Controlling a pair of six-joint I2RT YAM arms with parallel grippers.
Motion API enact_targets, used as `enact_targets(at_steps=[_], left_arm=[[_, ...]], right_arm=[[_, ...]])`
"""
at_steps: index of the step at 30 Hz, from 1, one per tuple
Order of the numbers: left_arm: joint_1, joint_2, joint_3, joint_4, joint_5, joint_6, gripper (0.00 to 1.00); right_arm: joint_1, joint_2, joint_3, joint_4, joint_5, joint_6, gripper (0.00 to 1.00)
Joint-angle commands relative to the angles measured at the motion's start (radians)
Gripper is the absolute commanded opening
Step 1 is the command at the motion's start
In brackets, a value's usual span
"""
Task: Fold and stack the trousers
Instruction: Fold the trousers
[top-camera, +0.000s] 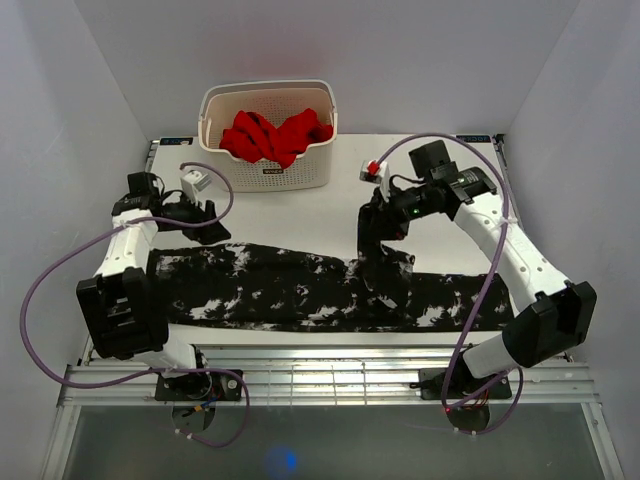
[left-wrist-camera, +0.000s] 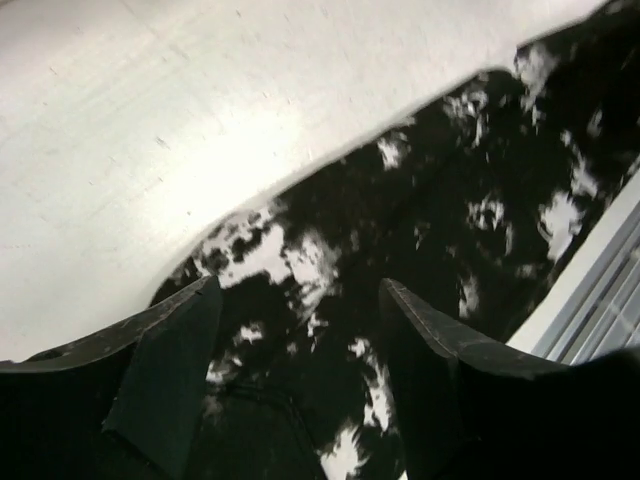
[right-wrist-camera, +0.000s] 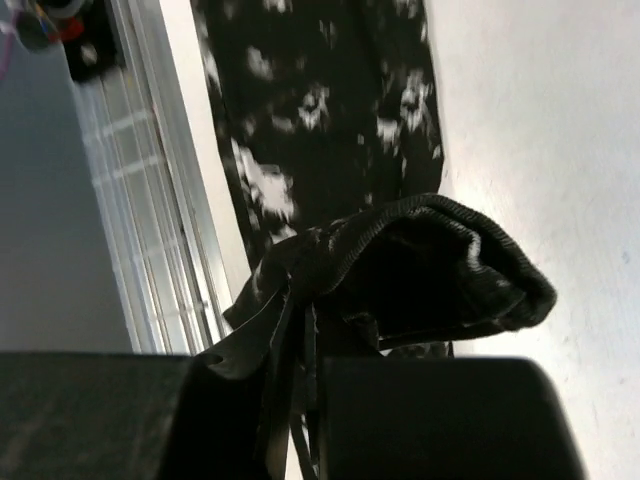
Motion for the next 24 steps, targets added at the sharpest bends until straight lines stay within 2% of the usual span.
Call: enact_targets(at_steps=[1,2,5,7,13,19,24], left_arm=[[-0.007,-0.092,-0.014,-0.219,0.025,0.269,0.74],[-0.007,-0.107,-0.031,-0.355,0.003,0.509,0.73],[-0.007,-0.179,-0.155,-0.411,-0.145,0.730,0.70],[-0.031,-0.210,-0.212,-0.427,-0.219,0.801,0.70],[-0.210,-0.325,-0.393,-0.326,-0.319,0.786,0.70],[-0.352,-0.357,-0.487,-0.249,-0.419,0.760,0.58],[-0.402,-0.369,-0.537,-0.159,-0.480,0.723,0.57]], right_arm=[[-0.038,0.000,0.136,0.115,-0.034,0.201,0.08],[-0.066,-0.004,0.142,0.103,-0.014,0.193,0.08],[-0.197,-0.059,0.103,0.031,0.031,0.135,0.08],[-0.298,-0.107,0.054,-0.041,0.083,0.059,0.08],[-0.569,-0.185,-0.103,-0.129,0.290,-0.106,0.08],[-0.702,-0.181,-0.235,-0.170,0.451,-0.196,0.08],[-0.793,-0.146,-0.289,-0.181,0.535,-0.262,0.08]])
